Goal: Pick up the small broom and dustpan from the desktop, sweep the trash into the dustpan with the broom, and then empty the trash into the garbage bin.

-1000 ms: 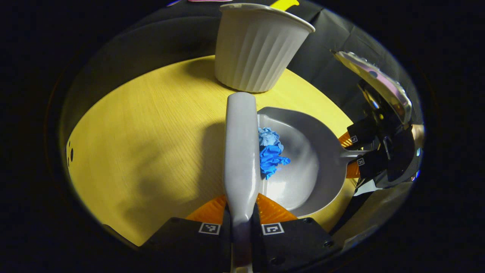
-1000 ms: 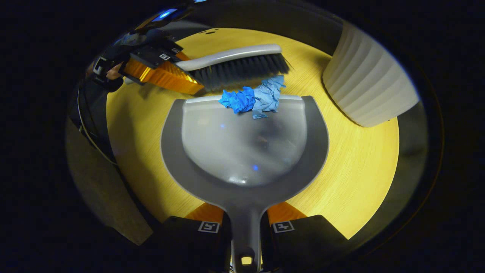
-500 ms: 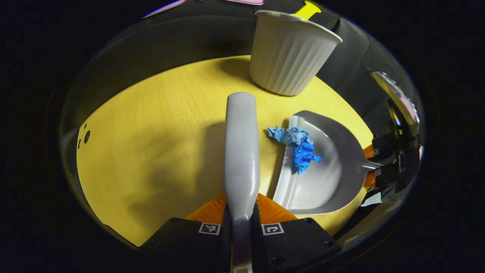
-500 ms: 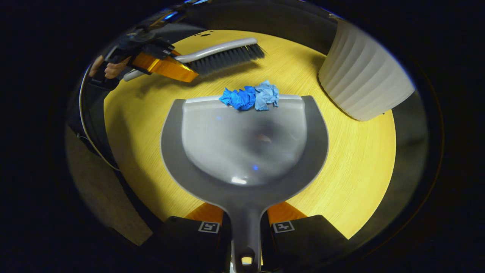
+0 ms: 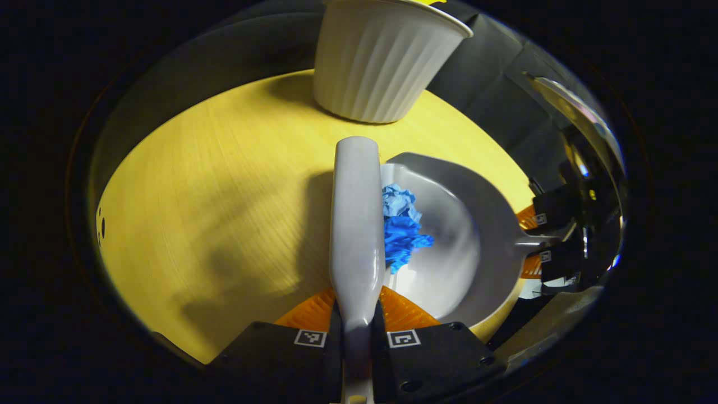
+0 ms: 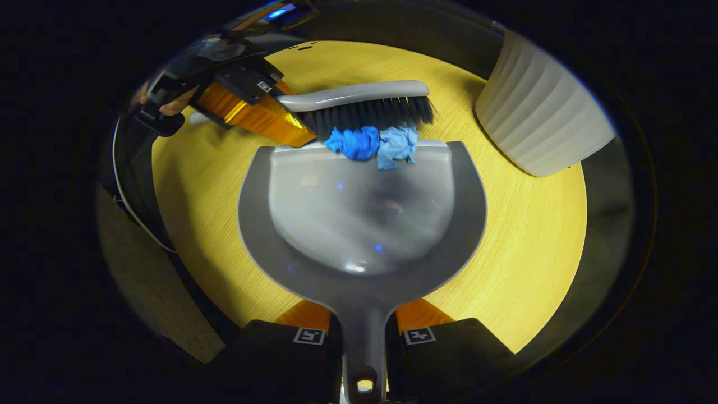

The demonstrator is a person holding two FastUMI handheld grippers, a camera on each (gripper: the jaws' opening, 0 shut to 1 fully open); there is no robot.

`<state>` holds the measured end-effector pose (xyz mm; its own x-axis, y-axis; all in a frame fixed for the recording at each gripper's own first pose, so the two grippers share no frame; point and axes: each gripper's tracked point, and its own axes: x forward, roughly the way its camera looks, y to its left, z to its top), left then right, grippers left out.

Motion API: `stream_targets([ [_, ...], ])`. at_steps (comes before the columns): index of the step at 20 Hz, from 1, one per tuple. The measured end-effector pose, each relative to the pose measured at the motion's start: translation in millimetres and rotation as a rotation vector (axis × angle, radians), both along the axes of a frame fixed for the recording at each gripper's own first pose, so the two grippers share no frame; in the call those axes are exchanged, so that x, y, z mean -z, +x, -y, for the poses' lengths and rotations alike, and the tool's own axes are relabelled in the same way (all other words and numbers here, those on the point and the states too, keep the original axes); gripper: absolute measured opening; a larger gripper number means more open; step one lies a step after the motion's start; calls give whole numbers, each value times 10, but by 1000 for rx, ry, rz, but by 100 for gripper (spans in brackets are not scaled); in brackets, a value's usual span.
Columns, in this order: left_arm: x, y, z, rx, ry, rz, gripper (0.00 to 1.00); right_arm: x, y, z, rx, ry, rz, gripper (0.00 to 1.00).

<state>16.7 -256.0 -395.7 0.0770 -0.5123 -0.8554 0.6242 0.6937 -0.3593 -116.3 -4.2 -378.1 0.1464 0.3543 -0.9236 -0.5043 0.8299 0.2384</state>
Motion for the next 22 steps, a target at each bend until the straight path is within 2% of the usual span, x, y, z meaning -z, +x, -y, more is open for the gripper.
stream_targets([
  [3,-123,-143,44,3,-40,-18,25,25,-6,-25,22,12,5,36],
  [6,-341,-97,24,-86,-109,-11,28,40,-8,-23,56,28,2,36],
  [7,-388,-18,-49,-119,-114,11,25,38,-14,-25,62,26,-4,36],
  [9,-316,123,-262,-165,-44,51,25,63,-25,-12,64,22,-16,35],
  [11,-148,216,-347,-189,20,36,25,86,-60,20,53,13,-30,35],
  [17,160,263,-15,-97,49,-17,25,117,-105,76,36,9,-30,36],
  [22,-17,-46,275,49,-50,-71,25,88,-61,58,39,22,-11,36],
])
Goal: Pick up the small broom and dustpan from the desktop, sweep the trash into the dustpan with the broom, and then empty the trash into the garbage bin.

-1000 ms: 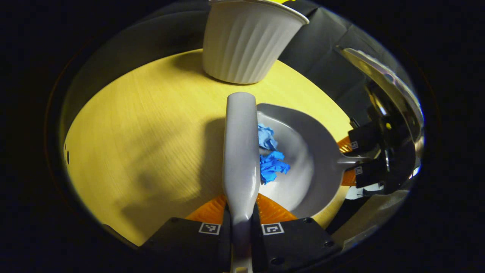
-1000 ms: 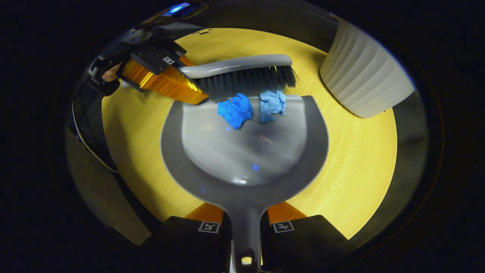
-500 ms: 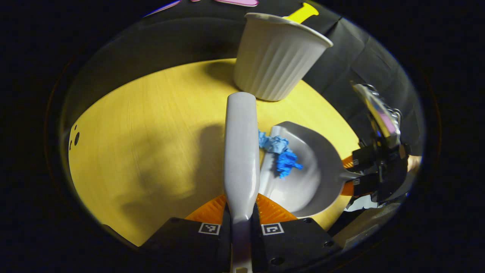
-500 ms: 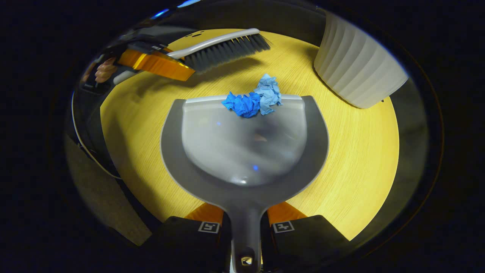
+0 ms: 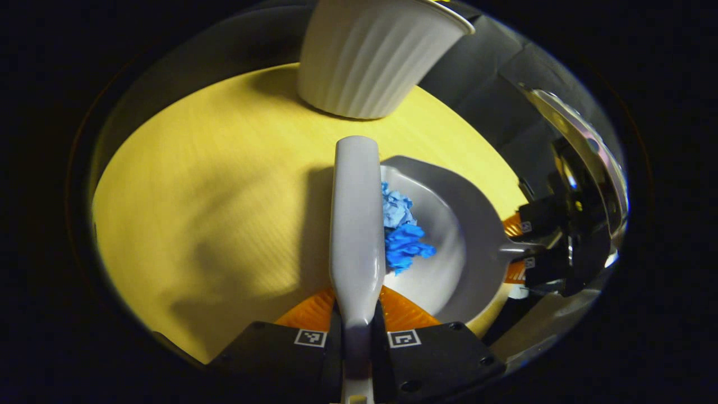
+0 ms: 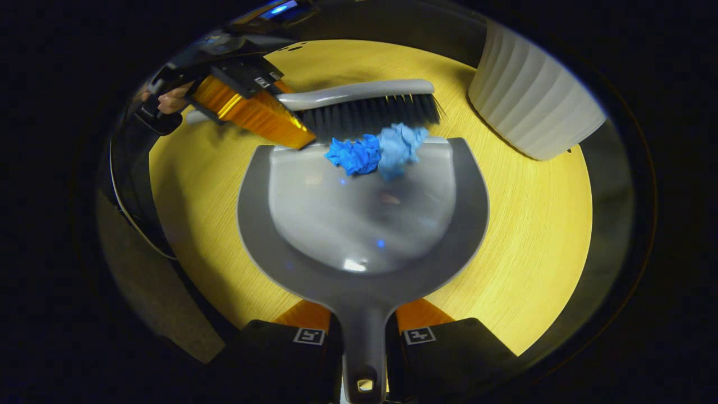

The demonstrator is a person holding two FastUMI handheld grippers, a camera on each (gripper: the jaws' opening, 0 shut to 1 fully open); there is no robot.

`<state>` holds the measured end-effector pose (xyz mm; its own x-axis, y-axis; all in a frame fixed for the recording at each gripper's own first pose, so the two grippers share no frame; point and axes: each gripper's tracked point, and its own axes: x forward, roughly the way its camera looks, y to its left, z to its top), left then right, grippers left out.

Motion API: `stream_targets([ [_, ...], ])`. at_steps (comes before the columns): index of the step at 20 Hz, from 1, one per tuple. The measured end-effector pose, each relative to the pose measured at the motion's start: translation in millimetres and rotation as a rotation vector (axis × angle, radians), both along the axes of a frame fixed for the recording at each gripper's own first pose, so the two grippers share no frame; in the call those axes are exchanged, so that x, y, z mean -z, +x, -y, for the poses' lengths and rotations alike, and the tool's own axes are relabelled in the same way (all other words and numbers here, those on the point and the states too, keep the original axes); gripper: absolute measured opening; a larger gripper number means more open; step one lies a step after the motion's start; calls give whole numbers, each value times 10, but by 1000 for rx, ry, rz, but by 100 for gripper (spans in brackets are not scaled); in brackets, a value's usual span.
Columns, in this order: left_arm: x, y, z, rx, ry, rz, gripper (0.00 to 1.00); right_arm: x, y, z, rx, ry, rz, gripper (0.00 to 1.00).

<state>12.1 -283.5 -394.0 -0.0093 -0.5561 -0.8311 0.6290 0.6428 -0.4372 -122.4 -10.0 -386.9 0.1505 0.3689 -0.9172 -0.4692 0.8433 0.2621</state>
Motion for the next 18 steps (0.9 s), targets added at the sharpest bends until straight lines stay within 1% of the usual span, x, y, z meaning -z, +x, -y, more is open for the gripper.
stream_targets([
  [2,-105,1,6,-22,-19,23,25,-80,2,1,30,14,18,36],
  [3,-146,55,-36,-54,-18,43,28,-125,-5,35,49,21,15,36],
  [4,-143,105,-78,-94,-15,63,25,-154,-25,90,68,17,5,35],
  [5,-187,161,-144,-143,-11,82,29,-165,-43,143,88,0,-2,36],
  [6,-231,205,-238,-185,-15,95,25,-215,-43,155,101,-12,-6,36],
  [7,-249,248,-362,-227,-7,112,25,-295,-54,171,120,-24,-13,36],
  [9,-168,238,-649,-293,54,145,25,-505,-103,309,170,-36,-20,36],
  [12,-163,237,-928,-384,81,111,25,-920,-94,488,255,-42,-28,36],
  [15,-61,163,-1138,-437,122,100,25,-1354,-9,783,337,-79,-61,36],
  [18,-46,-14,-1325,-473,96,76,25,-1795,240,1061,427,-88,-54,36],
])
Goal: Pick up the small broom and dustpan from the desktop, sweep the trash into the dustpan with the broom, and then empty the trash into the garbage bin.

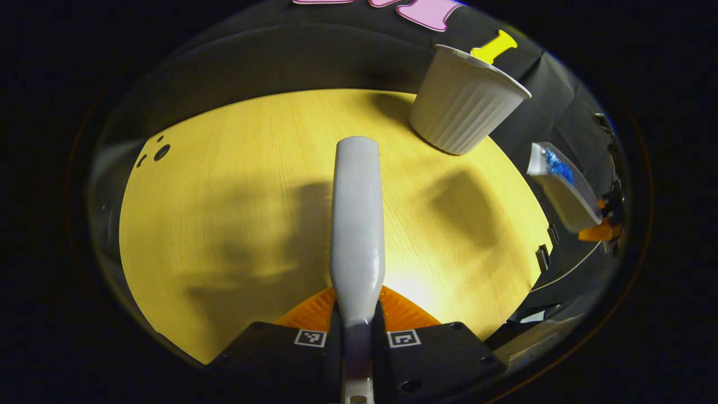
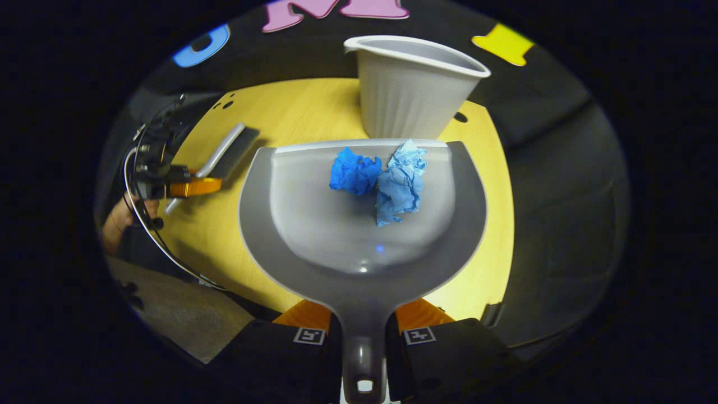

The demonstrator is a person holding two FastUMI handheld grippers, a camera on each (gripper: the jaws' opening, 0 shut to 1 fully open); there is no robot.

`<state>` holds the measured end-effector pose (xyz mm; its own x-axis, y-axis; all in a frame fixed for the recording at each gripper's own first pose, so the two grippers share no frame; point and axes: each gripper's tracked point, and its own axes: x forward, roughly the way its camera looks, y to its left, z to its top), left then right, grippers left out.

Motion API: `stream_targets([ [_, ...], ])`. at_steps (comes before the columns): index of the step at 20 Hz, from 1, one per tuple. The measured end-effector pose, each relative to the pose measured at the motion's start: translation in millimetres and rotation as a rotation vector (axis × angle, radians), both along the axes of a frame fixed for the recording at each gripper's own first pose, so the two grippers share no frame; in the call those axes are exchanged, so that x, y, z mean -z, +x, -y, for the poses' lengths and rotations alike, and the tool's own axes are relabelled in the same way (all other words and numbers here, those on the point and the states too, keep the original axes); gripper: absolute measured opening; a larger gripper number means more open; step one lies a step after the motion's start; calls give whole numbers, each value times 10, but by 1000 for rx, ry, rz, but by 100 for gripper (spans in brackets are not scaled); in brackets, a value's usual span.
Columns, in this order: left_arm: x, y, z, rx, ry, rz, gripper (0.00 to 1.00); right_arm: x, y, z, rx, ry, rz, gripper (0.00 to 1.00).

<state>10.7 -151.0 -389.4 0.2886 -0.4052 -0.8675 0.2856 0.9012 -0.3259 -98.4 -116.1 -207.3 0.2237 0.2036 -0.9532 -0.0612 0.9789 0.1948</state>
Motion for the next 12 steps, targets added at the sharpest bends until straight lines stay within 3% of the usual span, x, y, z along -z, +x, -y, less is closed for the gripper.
stream_targets([
  [4,37,-179,-170,6,4,6,25,-449,375,374,46,-99,46,36],
  [6,52,-257,-191,3,-9,-3,25,-561,622,488,79,-102,49,32],
  [8,74,-321,-239,-1,-7,-5,25,-615,908,583,129,-100,51,36],
  [12,110,-414,-344,-15,-15,-18,25,-570,1325,745,108,-190,21,36],
])
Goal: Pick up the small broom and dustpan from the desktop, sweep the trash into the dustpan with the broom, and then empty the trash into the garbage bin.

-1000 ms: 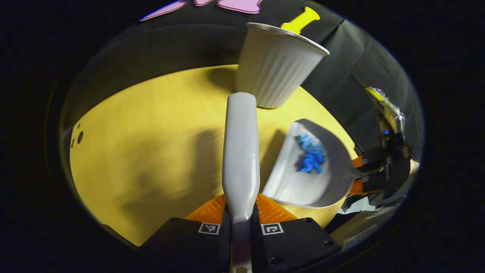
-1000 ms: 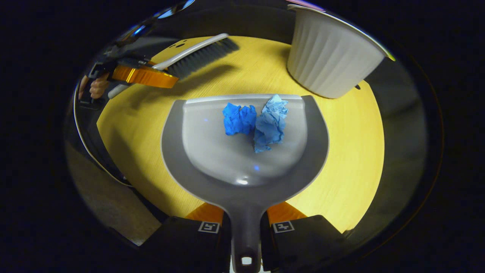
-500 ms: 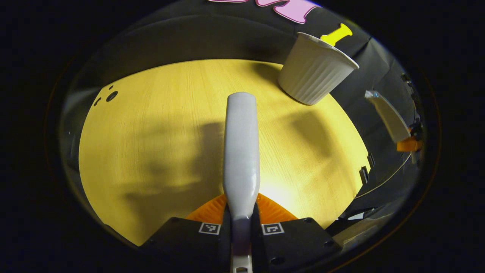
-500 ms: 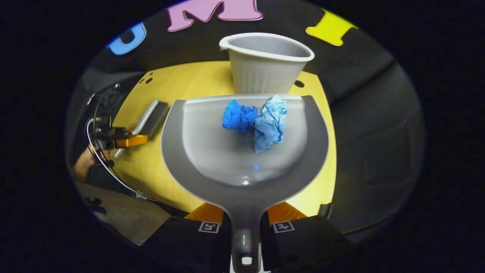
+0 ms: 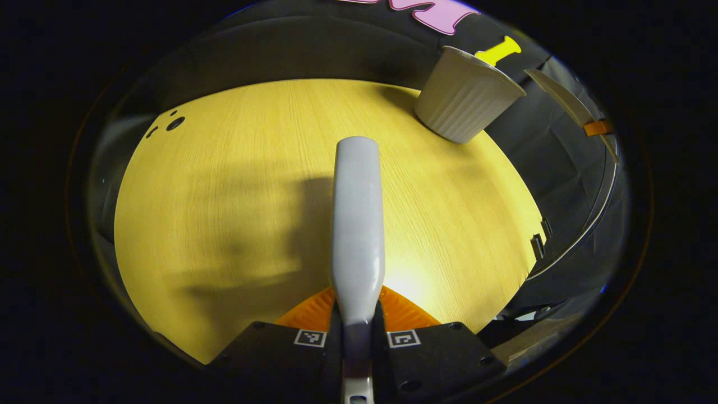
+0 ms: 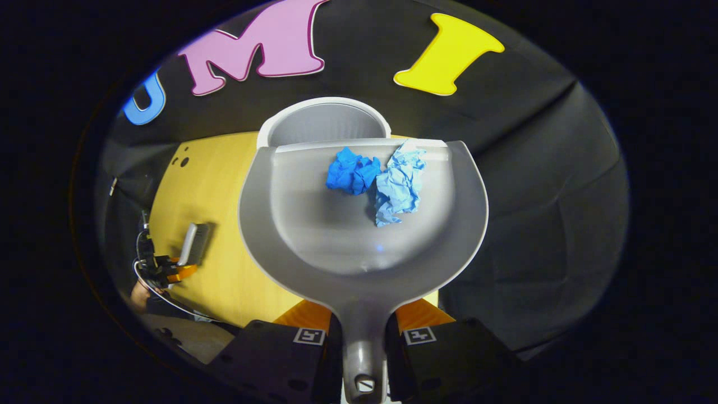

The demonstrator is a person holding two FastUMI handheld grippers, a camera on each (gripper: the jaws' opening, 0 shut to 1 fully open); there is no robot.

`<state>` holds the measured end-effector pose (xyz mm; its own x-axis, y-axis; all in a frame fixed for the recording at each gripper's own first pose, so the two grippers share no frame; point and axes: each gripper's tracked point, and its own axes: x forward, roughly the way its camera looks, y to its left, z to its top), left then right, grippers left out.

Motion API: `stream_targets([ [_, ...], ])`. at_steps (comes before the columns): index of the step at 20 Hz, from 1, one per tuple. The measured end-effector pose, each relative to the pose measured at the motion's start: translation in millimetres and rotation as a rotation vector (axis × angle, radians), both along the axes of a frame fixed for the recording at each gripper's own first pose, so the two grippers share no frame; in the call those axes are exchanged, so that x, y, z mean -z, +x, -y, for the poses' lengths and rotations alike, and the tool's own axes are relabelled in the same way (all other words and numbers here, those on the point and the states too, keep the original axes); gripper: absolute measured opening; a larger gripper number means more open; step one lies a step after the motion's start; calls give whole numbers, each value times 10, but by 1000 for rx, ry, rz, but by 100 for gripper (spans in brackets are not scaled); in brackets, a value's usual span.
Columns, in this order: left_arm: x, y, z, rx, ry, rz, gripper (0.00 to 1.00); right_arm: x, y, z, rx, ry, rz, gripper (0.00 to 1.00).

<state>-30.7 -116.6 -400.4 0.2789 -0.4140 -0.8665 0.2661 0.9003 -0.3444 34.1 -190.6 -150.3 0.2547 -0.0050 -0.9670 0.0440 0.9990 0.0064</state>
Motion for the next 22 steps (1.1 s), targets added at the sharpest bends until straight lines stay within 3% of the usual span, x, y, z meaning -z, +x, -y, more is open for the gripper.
stream_targets([
  [7,63,-71,-143,-49,0,-16,25,69,735,308,-74,-151,-79,35],
  [10,109,-77,-259,-65,-9,-29,25,95,928,403,-173,-256,-137,35],
  [13,169,-102,-291,-78,-12,-49,25,110,1047,380,-333,-310,-204,35],
  [15,195,-76,-308,-83,-10,-58,25,124,1053,324,-397,-331,-251,35],
  [17,212,-61,-329,-83,-8,-66,22,107,1105,330,-422,-350,-272,35],
  [22,248,-20,-328,-75,-7,-78,25,139,1106,330,-425,-364,-291,35],
])
